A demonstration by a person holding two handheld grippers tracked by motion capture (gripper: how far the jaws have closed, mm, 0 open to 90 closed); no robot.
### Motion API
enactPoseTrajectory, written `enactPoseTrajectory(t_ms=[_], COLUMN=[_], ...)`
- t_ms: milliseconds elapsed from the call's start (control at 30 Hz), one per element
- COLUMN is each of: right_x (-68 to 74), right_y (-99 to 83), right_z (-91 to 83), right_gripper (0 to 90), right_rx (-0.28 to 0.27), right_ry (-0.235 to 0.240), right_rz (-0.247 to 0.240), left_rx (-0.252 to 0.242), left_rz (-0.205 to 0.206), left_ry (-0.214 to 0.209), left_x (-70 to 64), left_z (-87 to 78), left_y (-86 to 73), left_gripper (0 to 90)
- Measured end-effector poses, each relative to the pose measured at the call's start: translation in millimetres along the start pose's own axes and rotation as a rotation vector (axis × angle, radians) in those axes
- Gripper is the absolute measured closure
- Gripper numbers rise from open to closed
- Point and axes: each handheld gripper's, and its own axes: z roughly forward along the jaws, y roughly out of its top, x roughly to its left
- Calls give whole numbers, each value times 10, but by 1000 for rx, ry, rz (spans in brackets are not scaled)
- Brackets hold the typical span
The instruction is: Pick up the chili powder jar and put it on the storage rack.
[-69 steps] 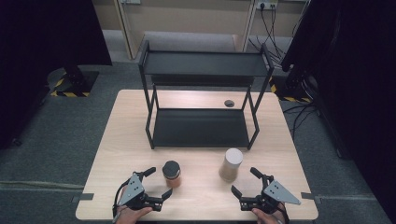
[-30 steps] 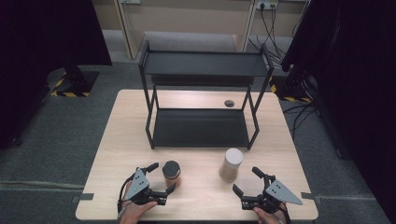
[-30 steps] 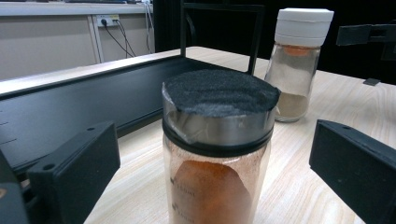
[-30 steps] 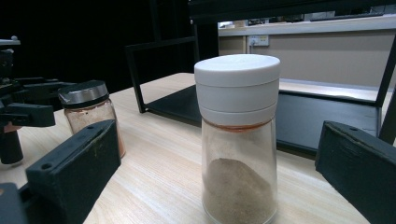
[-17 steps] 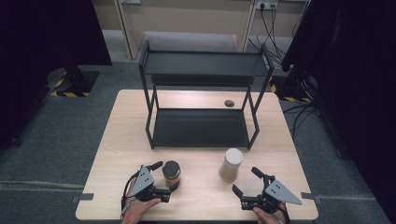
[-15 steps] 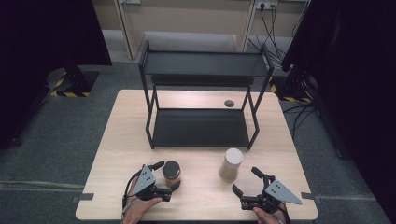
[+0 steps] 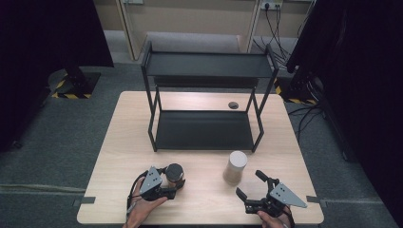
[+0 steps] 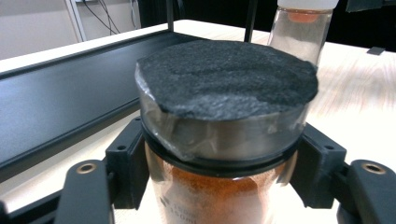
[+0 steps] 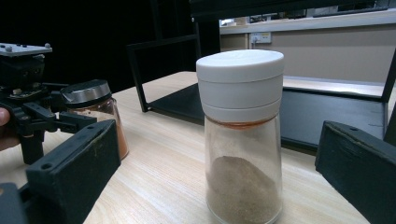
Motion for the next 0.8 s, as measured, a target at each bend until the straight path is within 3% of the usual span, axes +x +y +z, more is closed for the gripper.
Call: enactPoseTrajectory(t_ms=[500,800], right_x=[-2,-4], right_y=[1,0], right_z=[0,-2], right_gripper=[4,4], right_rx=[1,1], right_ry=[1,2], right_rz=[-2,-2], left_rx=[-15,-33], left_rz=[-23,0], left_ry=[6,-16], left_x=[-32,-10], left_z=[-39,-51], left_y=[49,191], left_gripper=[323,323])
